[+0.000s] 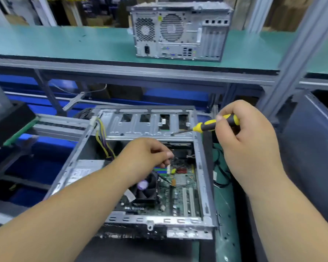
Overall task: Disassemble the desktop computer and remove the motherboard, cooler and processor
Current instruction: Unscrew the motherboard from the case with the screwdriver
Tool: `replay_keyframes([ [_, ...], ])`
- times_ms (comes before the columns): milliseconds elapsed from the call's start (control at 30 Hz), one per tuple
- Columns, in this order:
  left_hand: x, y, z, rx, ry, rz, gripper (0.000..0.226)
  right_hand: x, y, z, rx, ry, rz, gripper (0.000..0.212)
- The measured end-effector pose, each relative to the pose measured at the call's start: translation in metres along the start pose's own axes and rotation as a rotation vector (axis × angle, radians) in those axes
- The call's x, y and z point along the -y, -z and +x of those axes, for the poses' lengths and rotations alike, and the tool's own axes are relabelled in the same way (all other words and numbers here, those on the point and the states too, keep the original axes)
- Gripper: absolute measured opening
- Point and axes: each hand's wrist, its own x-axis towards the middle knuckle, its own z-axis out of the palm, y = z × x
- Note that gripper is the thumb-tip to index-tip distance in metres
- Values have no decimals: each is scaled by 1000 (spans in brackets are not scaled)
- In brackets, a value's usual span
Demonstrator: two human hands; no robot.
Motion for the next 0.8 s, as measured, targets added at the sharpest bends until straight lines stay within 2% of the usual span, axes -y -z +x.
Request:
replay_keyframes([
  [67,-17,-27,-9,34,-64,139,10,-12,17,-8,-57,-55,-33,15],
  [233,-57,-104,-18,300,-307,393,11,-45,62,-30,-80,-192,-88,21],
  [367,-63,-134,-19,346,-344,502,23,-60,83,-40,-40,-269,-99,11],
  [567,-51,-116,-18,212,-378,387,22,-59,82,-39,17,-289,18,9],
  [800,-9,-29,-24,-100,-221,177,20,-33,29,-23,203,-222,145,7],
])
